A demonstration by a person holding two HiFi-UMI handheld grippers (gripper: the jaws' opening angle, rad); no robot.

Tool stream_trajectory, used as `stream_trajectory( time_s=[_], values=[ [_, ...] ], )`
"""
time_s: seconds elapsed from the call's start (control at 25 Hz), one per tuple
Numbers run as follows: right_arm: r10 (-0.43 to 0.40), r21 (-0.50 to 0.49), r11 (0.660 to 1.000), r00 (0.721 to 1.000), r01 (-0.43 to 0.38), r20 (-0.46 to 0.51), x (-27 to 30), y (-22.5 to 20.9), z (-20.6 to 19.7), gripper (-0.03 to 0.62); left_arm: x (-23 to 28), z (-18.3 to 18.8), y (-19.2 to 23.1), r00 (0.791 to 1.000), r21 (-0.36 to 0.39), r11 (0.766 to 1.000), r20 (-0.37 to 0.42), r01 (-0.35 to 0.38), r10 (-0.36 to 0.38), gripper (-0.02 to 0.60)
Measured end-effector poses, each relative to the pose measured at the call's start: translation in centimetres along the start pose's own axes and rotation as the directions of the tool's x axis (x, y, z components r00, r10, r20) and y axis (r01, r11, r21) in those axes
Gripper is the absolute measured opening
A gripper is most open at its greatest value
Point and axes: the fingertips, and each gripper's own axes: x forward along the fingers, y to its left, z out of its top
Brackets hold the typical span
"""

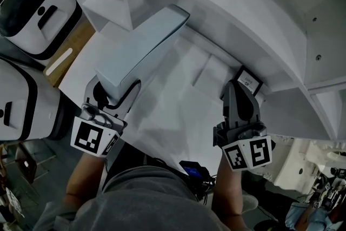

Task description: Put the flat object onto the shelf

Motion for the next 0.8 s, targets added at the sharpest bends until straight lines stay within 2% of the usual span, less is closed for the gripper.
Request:
stream_trajectory(
  time_s=[0.8],
  values=[
    [-0.014, 0.019, 1.000, 0.997, 0.016, -0.081, 1.5, -1.1, -3.9, 0.028, 1.4, -4.1, 0.3, 1.000, -0.026, 0.999, -0.007, 0.020, -0.021, 0.264]
  ],
)
